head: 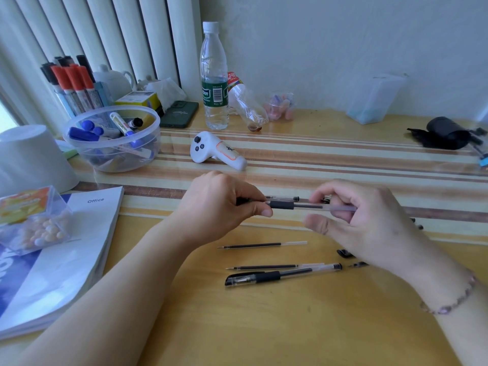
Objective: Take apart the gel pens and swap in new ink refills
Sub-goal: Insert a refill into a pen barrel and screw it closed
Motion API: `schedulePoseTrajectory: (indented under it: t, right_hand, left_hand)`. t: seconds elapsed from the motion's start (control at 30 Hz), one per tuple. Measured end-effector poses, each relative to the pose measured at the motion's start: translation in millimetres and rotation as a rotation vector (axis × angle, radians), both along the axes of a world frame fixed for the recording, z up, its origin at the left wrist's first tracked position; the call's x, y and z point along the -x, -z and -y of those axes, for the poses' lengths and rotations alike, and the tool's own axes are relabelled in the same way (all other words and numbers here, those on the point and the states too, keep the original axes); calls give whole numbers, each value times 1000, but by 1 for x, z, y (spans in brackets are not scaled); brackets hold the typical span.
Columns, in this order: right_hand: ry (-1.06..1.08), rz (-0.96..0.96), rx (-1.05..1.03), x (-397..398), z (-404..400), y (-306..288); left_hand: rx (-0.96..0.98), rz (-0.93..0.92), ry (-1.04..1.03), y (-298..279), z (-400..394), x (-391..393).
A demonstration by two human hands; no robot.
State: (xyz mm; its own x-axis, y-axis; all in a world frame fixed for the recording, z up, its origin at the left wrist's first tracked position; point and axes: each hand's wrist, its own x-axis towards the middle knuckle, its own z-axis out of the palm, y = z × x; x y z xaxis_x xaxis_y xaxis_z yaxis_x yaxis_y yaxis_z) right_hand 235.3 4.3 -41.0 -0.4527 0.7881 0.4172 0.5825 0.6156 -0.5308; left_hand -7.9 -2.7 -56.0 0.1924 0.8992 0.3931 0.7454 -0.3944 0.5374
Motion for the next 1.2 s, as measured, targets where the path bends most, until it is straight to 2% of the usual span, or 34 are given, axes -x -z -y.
schedulePoseTrajectory:
  t: [0.1, 0.23, 0.3, 0.4, 0.5, 0.57, 0.67, 0.97, 1.2]
  right_hand:
    - [18, 24, -40, 0, 1, 0]
    - [2, -33, 41, 1, 5, 0]
    - [-15, -11, 57, 0, 4, 0]
    - [-7, 18, 35, -2, 2, -1]
    - [107, 51, -74, -7, -2, -1]
    - [174, 14, -138, -10, -7, -2]
    - [182, -1, -180, -12, -12, 0]
    - [136, 15, -176, -11, -13, 0]
    - [117, 16, -167, -13, -13, -2]
  left_hand:
    - [-95, -3, 23, 3, 0, 0]
    - [-236, -93, 77, 4, 0, -2]
    - [-244, -88, 102, 3, 1, -2]
    - [-118, 62, 125, 0, 3, -5]
    - [179, 186, 161, 1, 2, -4]
    - [292, 183, 194, 4, 1, 0]
    - [217, 77, 178, 5, 1, 2]
    - [250, 202, 161, -2, 3, -1]
    - [193, 137, 165, -3, 3, -2]
